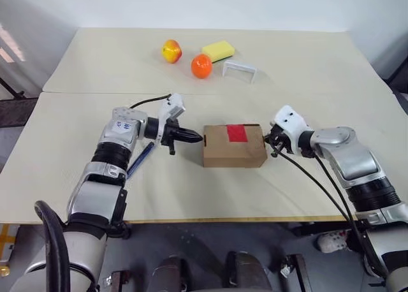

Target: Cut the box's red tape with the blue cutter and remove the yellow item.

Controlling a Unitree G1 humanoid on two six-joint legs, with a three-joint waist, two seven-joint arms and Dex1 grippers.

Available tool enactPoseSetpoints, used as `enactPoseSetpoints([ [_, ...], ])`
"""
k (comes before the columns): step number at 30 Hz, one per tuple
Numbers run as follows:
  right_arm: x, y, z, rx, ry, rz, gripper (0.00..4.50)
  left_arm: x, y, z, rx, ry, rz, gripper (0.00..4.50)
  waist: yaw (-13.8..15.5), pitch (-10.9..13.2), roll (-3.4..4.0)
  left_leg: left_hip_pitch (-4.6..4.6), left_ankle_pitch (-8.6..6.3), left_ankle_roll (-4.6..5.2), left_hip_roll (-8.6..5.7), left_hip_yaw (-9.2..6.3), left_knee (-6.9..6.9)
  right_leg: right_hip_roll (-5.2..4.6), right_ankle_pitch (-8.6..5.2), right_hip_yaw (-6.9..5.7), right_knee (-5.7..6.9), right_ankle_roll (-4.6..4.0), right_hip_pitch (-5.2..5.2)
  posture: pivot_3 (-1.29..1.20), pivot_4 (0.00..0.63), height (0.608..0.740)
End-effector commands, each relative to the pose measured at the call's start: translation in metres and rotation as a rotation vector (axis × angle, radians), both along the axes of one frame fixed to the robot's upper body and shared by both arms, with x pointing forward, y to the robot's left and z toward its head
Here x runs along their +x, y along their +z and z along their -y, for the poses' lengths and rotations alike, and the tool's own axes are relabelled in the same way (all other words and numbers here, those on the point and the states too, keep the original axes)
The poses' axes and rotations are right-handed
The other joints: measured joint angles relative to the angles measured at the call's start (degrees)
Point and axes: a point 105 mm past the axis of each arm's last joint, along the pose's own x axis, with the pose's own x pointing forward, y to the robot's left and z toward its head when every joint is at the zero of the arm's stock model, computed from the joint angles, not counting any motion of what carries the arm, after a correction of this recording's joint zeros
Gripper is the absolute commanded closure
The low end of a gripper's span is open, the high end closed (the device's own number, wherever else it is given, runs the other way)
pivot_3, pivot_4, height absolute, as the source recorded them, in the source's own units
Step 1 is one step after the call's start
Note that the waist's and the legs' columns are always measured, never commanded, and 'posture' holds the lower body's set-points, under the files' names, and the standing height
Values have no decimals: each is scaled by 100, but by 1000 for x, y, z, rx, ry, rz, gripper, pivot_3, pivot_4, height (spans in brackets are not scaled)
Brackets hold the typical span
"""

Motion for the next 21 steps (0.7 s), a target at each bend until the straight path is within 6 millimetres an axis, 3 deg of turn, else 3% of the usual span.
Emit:
enactPoseSetpoints([
  [1, -27, 17, -24, 52, 125, -12, 4500, 7, 9, 15, -39, 16, 61, 4445, 29, 1, 0, -2, 0, 0, 0, -10, 4, 0, 0, -1, 6, 0, 1, 0, 150, 740],
  [6, -59, 17, -23, 23, 153, -75, 4500, 6, 5, 34, -41, -26, 56, 4445, 154, 1, -1, -9, 0, 0, -5, -16, 17, -1, 0, 1, 7, 0, 4, 0, 150, 740],
  [21, -55, 16, 8, -65, 10, -44, 4500, 17, 9, 57, -66, 12, 108, 4445, 195, 3, -4, -10, 0, 1, -7, -8, 24, -1, 0, 1, 5, 0, 6, 0, 150, 740],
])
